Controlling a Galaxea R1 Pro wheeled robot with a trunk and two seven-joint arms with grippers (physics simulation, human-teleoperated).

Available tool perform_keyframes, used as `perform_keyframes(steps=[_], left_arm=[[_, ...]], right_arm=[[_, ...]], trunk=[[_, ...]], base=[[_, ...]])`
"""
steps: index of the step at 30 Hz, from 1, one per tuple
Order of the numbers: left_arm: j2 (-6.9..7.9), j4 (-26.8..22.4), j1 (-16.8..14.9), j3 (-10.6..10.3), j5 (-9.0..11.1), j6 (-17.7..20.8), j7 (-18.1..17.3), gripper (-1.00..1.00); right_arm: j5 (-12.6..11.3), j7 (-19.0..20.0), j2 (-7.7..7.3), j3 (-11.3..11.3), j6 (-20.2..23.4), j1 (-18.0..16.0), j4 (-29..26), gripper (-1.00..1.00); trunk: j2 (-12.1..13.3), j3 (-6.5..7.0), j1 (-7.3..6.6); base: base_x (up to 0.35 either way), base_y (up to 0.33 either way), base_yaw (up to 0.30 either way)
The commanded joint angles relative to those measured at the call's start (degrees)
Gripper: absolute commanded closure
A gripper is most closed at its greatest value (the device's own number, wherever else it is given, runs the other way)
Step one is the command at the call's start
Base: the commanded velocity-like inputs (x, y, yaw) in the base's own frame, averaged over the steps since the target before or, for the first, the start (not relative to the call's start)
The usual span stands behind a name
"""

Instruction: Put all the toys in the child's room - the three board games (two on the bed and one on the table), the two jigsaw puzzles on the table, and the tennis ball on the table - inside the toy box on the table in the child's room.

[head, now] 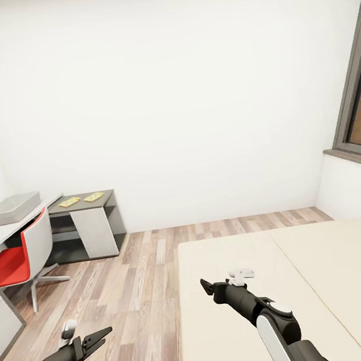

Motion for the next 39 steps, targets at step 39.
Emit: perform_keyframes(steps=[39], left_arm=[[0.00,0.01,-0.02,0.05,0.02,0.53,-0.20,-1.00]], right_arm=[[0.01,0.13,0.02,-0.06,0.17,-0.01,-0.04,-1.00]], trunk=[[-0.04,-0.01,0.02]], base=[[-0.005,-0.024,-0.001]])
